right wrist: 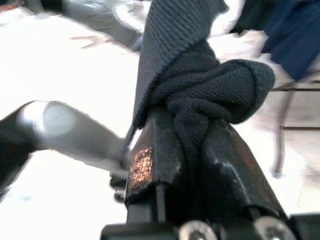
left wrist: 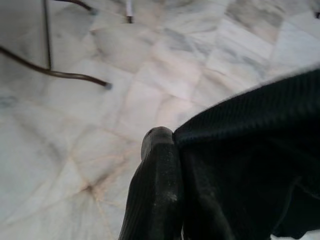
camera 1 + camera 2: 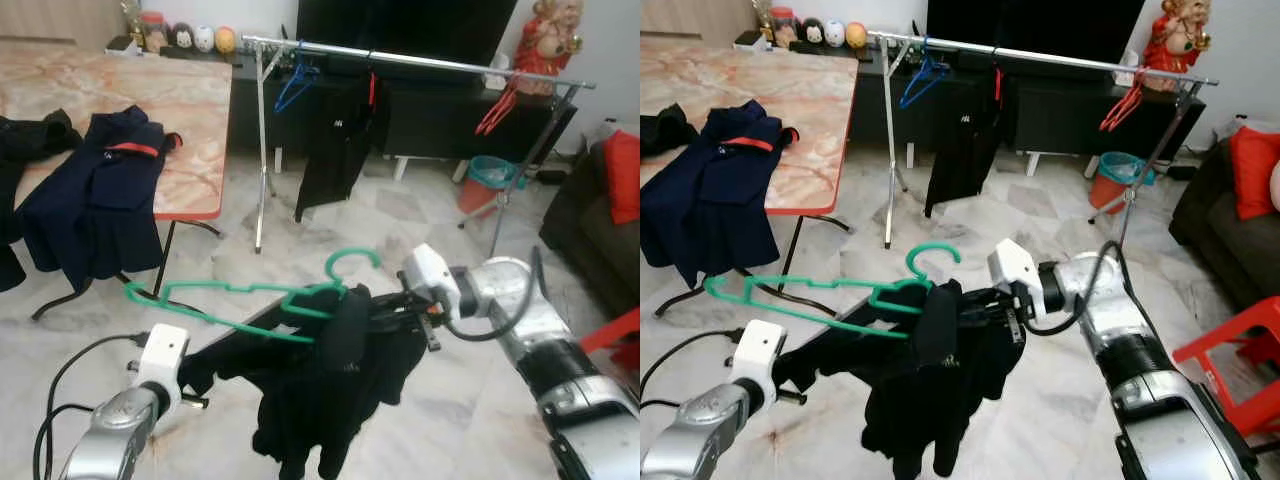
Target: Hang hanger
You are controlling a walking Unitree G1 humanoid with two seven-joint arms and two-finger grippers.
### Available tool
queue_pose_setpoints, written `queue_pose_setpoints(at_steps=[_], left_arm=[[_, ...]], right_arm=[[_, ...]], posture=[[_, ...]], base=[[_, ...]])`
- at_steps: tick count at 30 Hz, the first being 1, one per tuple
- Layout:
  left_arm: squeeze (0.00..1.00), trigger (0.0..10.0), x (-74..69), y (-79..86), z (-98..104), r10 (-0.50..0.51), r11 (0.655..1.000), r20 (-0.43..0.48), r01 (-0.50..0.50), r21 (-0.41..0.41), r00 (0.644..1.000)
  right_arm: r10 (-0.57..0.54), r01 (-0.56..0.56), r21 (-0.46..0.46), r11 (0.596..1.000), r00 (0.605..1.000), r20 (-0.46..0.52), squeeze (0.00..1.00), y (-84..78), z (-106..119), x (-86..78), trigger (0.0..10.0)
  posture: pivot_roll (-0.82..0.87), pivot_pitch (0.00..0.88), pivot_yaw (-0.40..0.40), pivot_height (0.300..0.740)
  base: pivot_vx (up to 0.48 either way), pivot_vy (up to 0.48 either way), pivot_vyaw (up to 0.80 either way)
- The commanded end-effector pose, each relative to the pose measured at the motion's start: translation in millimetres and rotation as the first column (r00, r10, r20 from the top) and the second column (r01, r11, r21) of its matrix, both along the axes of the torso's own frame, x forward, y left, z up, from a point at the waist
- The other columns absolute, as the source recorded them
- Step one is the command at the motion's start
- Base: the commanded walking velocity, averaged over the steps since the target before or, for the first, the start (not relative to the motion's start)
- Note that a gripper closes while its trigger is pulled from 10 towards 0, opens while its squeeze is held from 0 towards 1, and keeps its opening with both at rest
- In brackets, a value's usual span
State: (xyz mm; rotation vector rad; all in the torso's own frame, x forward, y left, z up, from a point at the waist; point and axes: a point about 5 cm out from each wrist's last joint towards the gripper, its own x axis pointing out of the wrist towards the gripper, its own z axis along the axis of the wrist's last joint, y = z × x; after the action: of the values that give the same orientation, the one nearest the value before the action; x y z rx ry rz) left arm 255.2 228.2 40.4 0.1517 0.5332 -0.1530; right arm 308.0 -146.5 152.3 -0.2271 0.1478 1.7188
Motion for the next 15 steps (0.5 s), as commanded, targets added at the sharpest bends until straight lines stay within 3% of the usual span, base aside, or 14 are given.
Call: queue_pose_setpoints(at_steps=[1,4,6,10,12,15], left_arm=[[0.00,10.0,-4.3,15.0,-6.7,0.073,0.995,-0.034,-0.071,0.068,0.997],[0.00,10.0,-3.8,16.7,-7.2,0.084,0.993,-0.032,-0.082,0.080,0.996],[0.00,10.0,-2.3,17.6,-7.2,0.098,0.992,-0.016,-0.096,0.087,0.995],[0.00,10.0,-1.3,17.6,-6.7,0.103,0.991,-0.006,-0.102,0.087,0.995],[0.00,10.0,-0.7,16.8,-6.9,0.100,0.991,-0.007,-0.099,0.087,0.995],[0.00,10.0,-0.6,16.2,-7.3,0.098,0.991,-0.007,-0.097,0.088,0.995]], right_arm=[[0.053,-0.052,-0.040,0.998,0.998,0.022,0.00,-5.3,1.6,-8.4,10.0],[0.071,-0.069,-0.114,0.991,0.997,0.013,0.00,-10.3,-7.5,-14.3,10.0],[0.094,-0.085,-0.231,0.969,0.995,0.027,0.00,-19.3,-16.9,-19.1,10.0],[0.100,-0.087,-0.283,0.955,0.994,0.033,0.00,-24.7,-17.7,-21.1,10.0],[0.110,-0.070,-0.377,0.924,0.990,0.085,0.00,-31.9,-20.9,-18.2,10.0],[0.095,-0.028,-0.432,0.901,0.987,0.133,0.00,-36.8,-22.4,-15.1,10.0]], posture=[[0.19,0.000,-0.141,0.740],[0.19,0.000,-0.141,0.740],[0.19,0.000,-0.139,0.740],[0.19,0.000,-0.138,0.740],[0.18,0.000,-0.137,0.740],[0.18,0.000,-0.138,0.740]], base=[[0.000,0.000,0.00],[0.000,0.000,0.00],[0.000,0.000,0.00],[0.000,0.000,0.00],[0.000,0.000,0.00],[0.000,0.000,0.00]])
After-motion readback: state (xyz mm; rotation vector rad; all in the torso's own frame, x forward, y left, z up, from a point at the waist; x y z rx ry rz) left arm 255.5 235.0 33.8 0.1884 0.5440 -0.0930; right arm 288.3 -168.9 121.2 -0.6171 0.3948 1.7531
